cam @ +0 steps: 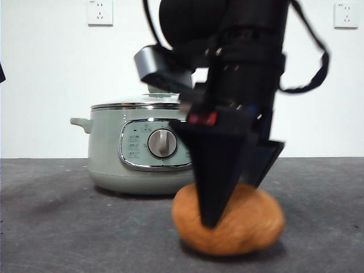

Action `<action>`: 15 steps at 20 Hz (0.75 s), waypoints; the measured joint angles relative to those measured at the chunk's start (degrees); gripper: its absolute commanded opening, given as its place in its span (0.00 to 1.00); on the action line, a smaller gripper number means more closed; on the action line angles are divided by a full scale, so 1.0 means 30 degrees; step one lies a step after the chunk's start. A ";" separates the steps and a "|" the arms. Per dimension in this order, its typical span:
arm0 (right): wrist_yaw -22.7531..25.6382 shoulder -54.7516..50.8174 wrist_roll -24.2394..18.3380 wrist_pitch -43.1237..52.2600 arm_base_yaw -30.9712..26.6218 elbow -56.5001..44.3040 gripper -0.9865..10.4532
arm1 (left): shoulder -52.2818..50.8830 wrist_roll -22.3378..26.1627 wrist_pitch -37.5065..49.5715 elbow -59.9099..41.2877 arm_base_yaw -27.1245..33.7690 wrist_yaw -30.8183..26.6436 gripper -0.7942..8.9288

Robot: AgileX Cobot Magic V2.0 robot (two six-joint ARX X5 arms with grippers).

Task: Pick up the potato,open the lid,put the potato in the pot,close the lid

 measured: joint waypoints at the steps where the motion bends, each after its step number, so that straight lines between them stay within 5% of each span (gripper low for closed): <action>1: 0.0022 -0.0663 0.0291 -0.0408 0.0000 0.0000 0.08 | 0.0000 -0.0022 0.0226 0.0000 -0.0015 0.0000 0.75; 5: 0.0073 -0.4590 0.1705 -0.1719 -0.0007 0.0051 0.08 | 0.0386 -0.0255 0.0831 0.0000 -0.0692 0.0007 0.75; 11: 0.0954 -0.9850 0.6062 -0.2208 -0.0015 0.0066 0.09 | 0.2951 -0.0889 0.2688 0.0408 -0.3024 0.0000 0.75; 15: 0.0976 -1.1001 0.7723 -0.3045 -0.0015 0.0066 0.09 | 0.5974 -0.1020 0.2244 0.4175 -0.4371 -0.0073 0.75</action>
